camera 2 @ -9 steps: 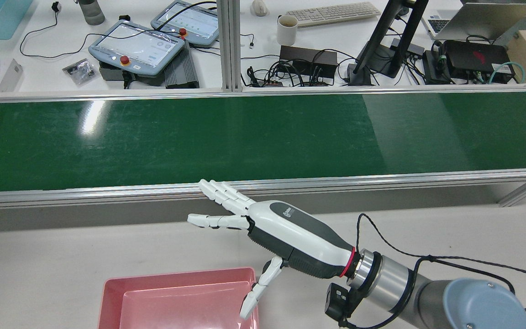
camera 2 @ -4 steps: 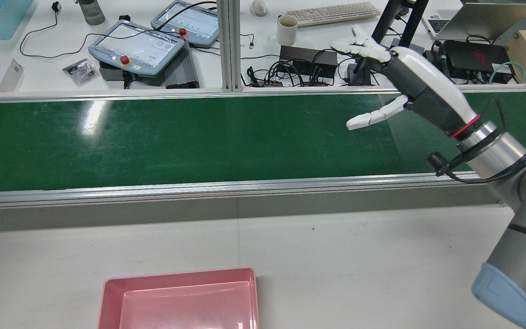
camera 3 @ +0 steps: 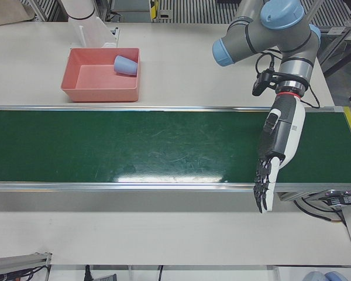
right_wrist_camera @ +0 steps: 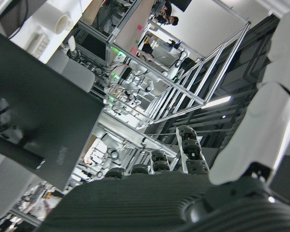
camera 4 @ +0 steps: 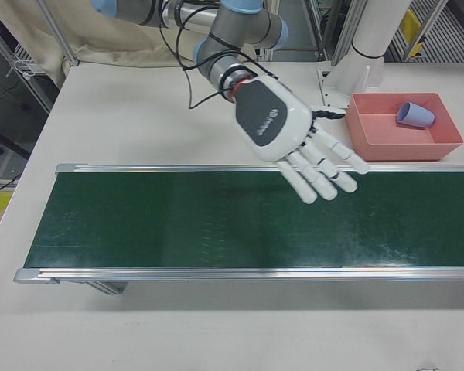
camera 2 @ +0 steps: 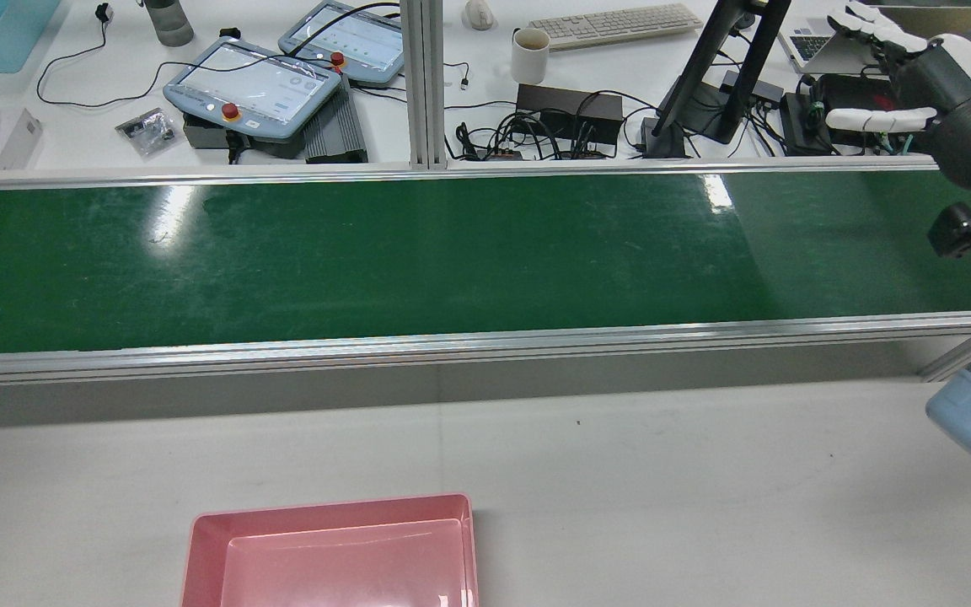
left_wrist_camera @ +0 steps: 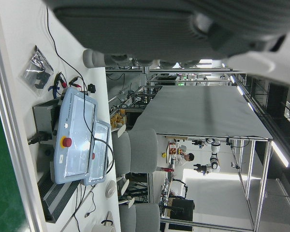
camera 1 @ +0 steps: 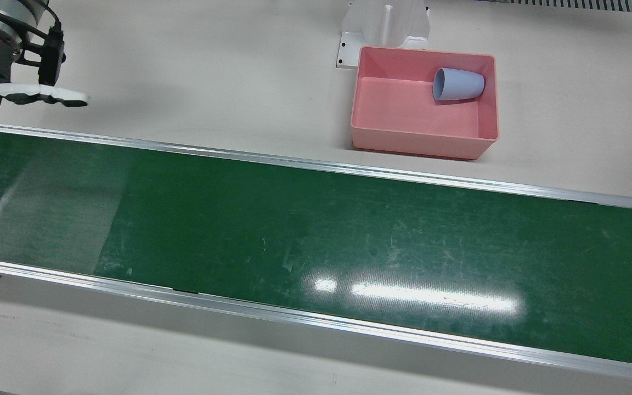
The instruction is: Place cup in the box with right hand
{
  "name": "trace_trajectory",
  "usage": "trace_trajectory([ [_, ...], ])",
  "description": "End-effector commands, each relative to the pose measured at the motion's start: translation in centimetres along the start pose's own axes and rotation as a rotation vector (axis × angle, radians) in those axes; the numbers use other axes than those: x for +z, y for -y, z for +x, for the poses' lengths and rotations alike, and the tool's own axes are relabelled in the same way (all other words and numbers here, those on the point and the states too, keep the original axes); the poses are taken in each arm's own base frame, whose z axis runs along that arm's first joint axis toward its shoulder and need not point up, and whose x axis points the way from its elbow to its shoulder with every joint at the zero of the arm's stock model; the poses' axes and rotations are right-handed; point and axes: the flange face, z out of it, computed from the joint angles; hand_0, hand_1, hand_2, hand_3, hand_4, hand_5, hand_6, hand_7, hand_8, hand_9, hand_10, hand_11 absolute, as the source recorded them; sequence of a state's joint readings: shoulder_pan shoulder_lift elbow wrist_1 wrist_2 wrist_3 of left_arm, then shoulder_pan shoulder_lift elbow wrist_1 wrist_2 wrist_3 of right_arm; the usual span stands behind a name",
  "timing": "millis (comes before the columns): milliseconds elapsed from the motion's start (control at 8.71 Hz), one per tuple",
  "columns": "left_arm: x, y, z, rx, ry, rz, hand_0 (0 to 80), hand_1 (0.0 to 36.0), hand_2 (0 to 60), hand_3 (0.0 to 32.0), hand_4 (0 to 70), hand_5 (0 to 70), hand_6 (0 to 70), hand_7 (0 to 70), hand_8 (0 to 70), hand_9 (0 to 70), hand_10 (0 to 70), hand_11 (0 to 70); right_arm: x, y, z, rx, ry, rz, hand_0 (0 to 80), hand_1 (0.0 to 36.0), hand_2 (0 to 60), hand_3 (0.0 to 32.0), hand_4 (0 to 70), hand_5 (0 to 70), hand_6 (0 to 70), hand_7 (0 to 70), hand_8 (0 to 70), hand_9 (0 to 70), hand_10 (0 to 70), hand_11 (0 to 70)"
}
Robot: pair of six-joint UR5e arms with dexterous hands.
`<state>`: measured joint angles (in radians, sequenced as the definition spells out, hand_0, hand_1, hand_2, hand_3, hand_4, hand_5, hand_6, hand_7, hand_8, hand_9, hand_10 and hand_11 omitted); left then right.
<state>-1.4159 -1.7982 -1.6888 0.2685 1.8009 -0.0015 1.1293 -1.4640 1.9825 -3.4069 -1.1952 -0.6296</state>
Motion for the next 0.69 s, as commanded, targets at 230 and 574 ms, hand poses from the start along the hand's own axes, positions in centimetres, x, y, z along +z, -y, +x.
trace_trajectory([
  [230, 0.0, 0.0, 0.0, 0.000, 0.000, 0.000, 0.0, 0.0, 0.0, 0.0, 0.0, 0.0, 0.0, 0.0, 0.0, 0.0, 0.0, 0.0, 0.4, 5.2, 2.8, 0.169, -0.040, 0.097, 39.6, 14.2, 17.3, 0.0, 0.0, 1.9, 1.3, 7.2, 0.0, 0.0, 0.0, 0.0],
  [574, 0.0, 0.1, 0.0, 0.000, 0.000, 0.002, 0.0, 0.0, 0.0, 0.0, 0.0, 0.0, 0.0, 0.0, 0.0, 0.0, 0.0, 0.0, 1.3, 3.2, 3.3, 0.203, -0.041, 0.060, 37.7, 13.6, 19.0, 0.0, 0.0, 1.6, 1.6, 9.4, 0.0, 0.5, 0.0, 0.0],
])
